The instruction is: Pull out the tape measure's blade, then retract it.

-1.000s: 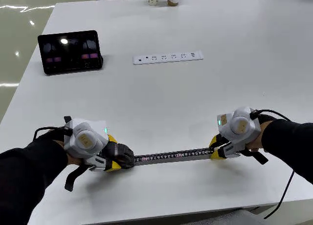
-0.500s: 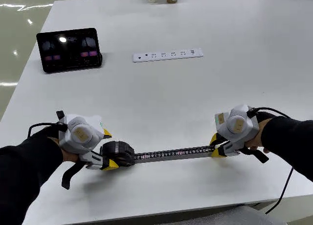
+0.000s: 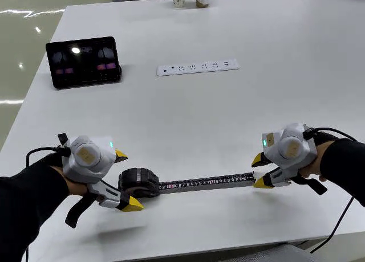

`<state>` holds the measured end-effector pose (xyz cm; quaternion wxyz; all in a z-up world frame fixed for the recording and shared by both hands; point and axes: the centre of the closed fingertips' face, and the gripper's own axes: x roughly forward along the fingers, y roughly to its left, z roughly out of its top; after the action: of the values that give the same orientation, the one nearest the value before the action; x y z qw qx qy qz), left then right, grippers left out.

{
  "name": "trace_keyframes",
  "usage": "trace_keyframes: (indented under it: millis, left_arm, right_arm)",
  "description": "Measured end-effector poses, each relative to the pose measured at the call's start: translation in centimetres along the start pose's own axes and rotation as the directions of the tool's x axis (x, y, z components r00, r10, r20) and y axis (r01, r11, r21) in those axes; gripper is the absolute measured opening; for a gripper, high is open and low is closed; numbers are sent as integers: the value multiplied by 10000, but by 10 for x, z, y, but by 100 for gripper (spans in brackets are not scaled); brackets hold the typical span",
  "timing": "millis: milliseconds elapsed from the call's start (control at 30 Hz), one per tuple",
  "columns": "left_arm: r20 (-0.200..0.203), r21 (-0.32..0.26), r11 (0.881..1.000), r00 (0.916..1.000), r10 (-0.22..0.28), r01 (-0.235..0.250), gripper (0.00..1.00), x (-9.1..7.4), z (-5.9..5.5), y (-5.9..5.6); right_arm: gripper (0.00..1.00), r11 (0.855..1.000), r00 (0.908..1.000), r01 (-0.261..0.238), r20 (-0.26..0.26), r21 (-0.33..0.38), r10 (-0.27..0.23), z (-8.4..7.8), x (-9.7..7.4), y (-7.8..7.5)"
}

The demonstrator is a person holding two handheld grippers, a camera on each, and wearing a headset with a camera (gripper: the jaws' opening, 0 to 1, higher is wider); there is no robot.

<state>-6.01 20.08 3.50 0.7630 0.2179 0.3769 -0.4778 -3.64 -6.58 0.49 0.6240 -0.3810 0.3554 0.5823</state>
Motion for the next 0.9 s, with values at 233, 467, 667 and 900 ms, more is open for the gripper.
trace_keyframes:
  millis: [233,467,667,900]
  left_arm:
    - [160,-627,9977,9996,250,-239,86,-4,-3,2]
    - [324,-1377,9884,9970,699,-648,89,-7,-9,6]
    - [773,-2211,9655,9844,1581,-1377,92,-15,-8,16]
    - [1105,-3286,9233,9628,2465,-1987,99,-23,-13,26]
  right_arm:
    - [33,9948,9970,459,571,908,-513,-1,-13,3]
    - [40,9778,9871,966,1082,1859,-1180,-1,-24,-1]
    - [48,9560,9768,1243,1366,2657,-1650,-5,-30,-3]
    - [58,9256,9622,1593,1557,3433,-2233,-7,-37,3]
